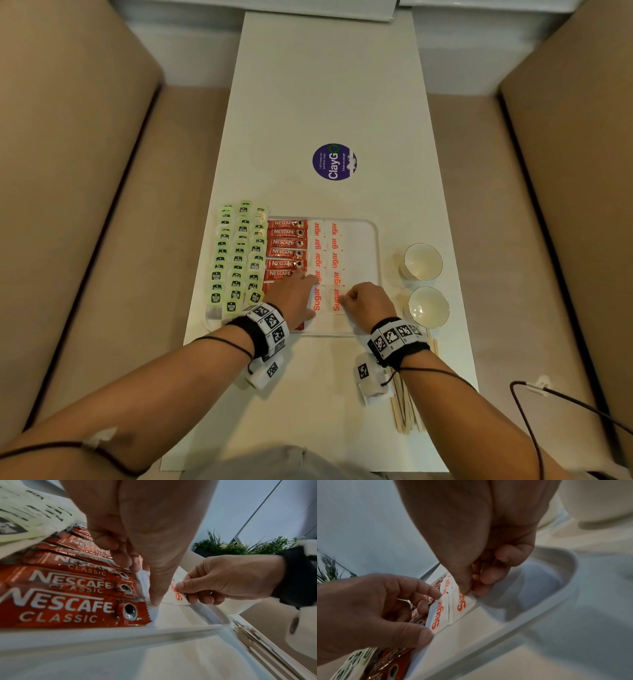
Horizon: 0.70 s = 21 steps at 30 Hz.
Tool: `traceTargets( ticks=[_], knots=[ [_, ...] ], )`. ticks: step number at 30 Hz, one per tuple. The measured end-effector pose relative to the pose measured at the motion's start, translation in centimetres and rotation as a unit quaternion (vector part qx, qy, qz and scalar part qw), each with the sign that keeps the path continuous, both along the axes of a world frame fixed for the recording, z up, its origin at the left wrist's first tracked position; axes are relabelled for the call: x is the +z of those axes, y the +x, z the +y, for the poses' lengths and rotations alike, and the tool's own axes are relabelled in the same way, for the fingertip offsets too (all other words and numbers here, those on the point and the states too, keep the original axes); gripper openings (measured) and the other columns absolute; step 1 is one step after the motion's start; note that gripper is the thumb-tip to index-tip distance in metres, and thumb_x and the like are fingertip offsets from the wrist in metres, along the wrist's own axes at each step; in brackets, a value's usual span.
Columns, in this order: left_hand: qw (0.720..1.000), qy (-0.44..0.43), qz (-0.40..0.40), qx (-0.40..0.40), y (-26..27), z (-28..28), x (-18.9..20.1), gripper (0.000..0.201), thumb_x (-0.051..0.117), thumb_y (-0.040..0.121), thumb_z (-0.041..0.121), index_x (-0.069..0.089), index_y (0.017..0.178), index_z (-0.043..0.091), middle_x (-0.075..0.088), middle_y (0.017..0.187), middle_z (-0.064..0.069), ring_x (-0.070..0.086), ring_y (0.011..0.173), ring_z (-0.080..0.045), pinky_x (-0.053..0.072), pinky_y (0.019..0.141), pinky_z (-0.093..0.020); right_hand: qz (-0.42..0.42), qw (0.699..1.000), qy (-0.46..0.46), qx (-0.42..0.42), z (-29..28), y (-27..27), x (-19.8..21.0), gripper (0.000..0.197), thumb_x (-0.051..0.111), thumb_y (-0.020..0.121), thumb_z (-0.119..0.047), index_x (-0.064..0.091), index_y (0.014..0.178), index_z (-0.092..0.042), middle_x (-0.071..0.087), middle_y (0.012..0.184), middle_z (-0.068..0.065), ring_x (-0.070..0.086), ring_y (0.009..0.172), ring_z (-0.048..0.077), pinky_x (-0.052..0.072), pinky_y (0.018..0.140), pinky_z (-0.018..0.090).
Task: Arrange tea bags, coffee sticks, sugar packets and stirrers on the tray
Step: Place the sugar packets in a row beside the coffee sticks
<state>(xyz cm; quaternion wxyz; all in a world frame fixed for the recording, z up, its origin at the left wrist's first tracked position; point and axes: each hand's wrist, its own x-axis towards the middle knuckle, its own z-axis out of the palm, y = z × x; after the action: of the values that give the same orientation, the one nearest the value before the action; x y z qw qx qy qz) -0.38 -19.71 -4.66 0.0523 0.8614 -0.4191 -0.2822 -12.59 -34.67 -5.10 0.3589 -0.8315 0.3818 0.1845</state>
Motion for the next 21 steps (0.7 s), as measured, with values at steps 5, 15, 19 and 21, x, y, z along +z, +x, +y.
traceTargets(
  ticks=[5, 15, 19, 21],
  knots=[
    [1.0, -0.001, 0.001, -0.009, -0.1, 0.0, -0.1, 0.068, 0.078, 0.082, 0.039, 0.047, 0.141, 0.024, 0.052, 0.135, -0.001, 0.061, 0.112, -0.024, 0.053, 0.092, -0.037, 0.002, 1.0, -0.01, -0.006, 0.0, -0.1, 0.0, 0.041, 0.062, 0.093, -0.037, 0.061, 0.06, -0.015, 0.066, 0.062, 0.002, 0.065, 0.062, 0.024, 0.054, 0.06, 0.034],
    [1.0, -0.008, 0.007, -0.002, 0.0, 0.2, 0.4, 0.069, 0.078, 0.083, 0.039, 0.046, 0.142, 0.024, 0.052, 0.135, 0.001, 0.06, 0.113, -0.023, 0.053, 0.092, -0.036, -0.002, 1.0, -0.015, -0.008, 0.2, -0.3, 0.4, 0.038, 0.064, 0.093, -0.043, 0.061, 0.064, -0.018, 0.069, 0.067, 0.0, 0.065, 0.064, 0.021, 0.051, 0.058, 0.031],
    [1.0, -0.018, 0.018, -0.002, -0.1, 0.7, 0.9, 0.063, 0.076, 0.084, 0.038, 0.049, 0.139, 0.024, 0.053, 0.133, 0.002, 0.06, 0.111, -0.021, 0.053, 0.091, -0.036, -0.013, 1.0, -0.025, 0.005, 0.3, -1.1, 1.1, 0.031, 0.065, 0.092, -0.049, 0.066, 0.078, -0.021, 0.067, 0.077, -0.006, 0.064, 0.074, 0.014, 0.048, 0.062, 0.028],
    [0.999, -0.022, 0.033, -0.003, -0.4, 1.1, 1.1, 0.056, 0.075, 0.085, 0.037, 0.052, 0.135, 0.025, 0.055, 0.13, 0.003, 0.06, 0.109, -0.019, 0.052, 0.091, -0.035, -0.023, 0.999, -0.025, 0.014, 0.3, -1.9, 1.7, 0.028, 0.066, 0.092, -0.048, 0.068, 0.083, -0.021, 0.067, 0.08, -0.007, 0.063, 0.076, 0.013, 0.05, 0.066, 0.029]
  ],
)
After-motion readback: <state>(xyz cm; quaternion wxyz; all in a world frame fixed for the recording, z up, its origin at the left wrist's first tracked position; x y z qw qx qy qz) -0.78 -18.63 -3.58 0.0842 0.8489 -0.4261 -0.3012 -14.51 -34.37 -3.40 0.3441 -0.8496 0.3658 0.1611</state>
